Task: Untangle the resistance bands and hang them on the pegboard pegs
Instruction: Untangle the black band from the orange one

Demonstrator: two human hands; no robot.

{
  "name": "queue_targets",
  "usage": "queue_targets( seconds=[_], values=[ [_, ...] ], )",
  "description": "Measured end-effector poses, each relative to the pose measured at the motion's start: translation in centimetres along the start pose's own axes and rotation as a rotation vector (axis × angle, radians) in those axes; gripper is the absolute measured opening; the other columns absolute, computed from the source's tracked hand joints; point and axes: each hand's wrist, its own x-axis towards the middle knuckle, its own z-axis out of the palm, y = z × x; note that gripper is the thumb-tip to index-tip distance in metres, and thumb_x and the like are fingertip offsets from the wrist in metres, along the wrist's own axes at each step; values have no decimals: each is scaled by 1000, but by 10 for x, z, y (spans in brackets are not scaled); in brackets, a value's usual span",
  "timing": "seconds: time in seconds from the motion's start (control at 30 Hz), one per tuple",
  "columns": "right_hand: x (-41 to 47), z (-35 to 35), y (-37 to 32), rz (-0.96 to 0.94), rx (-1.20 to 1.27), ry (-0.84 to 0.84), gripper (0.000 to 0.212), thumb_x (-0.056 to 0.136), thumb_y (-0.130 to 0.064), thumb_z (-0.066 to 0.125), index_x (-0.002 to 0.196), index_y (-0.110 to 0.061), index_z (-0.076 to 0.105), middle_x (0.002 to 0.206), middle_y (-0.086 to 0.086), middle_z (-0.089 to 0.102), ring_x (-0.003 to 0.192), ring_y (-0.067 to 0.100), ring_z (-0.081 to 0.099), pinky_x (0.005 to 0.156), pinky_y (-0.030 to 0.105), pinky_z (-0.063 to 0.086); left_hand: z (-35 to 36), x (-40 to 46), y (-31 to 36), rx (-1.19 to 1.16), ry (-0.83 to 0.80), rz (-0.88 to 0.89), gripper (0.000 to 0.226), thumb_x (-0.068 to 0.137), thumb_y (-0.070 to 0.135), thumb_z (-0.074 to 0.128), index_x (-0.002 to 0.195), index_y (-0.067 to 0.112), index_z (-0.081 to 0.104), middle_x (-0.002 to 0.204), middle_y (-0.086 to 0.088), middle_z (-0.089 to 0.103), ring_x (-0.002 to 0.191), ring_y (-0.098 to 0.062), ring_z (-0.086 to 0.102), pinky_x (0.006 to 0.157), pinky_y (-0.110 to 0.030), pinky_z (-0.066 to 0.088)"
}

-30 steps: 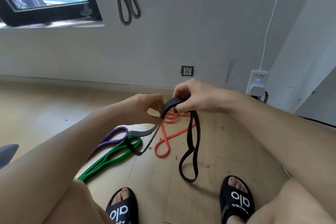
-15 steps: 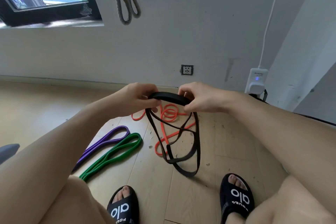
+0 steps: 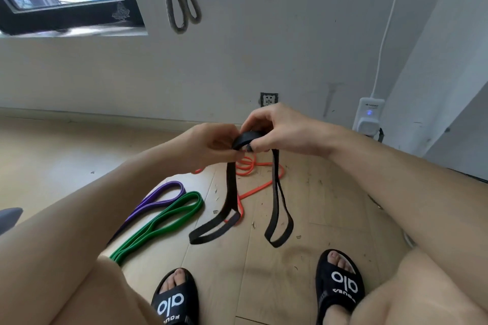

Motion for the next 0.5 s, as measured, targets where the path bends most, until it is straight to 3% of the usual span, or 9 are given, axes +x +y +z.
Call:
queue_targets(
  seconds=[0.1,0.2,0.27,0.37,0.5],
  values=[
    [-2,-6,7,27,-66,-20,34,80,-7,78,111,-19,68,101,0,74,94,15,71,86,30,60,-10,-2,0,76,42,-38,12,89,29,76,86,30,65,70,18,67,66,-4,59,70,-31,46],
    [-4,-7,14,45,-155,-52,25,82,-11,78,104,-20,70,96,1,74,91,19,70,84,36,57,-17,-5,2,22,56,-80,5,94,24,71,93,24,66,84,6,77,84,-13,74,89,-40,58],
    [-4,-9,16,54,-135,-17,18,84,-14,77,101,-18,72,94,1,74,89,18,70,80,32,54,-20,-7,0,-15,49,-124,4,95,20,69,96,18,66,87,0,78,89,-17,76,96,-45,58],
    [-5,-8,12,53,-59,11,16,84,-15,79,100,-16,73,88,-1,75,80,10,70,72,21,51,-19,-7,-2,33,-25,-128,11,93,21,72,95,29,66,88,2,77,87,-20,75,92,-49,59],
    [-3,1,4,-1,-15,40,21,81,-12,79,99,-20,72,92,0,77,89,18,74,85,34,60,-8,-4,3,47,-59,-84,19,90,20,76,92,35,64,83,10,70,82,-13,72,76,-30,59]
  ],
)
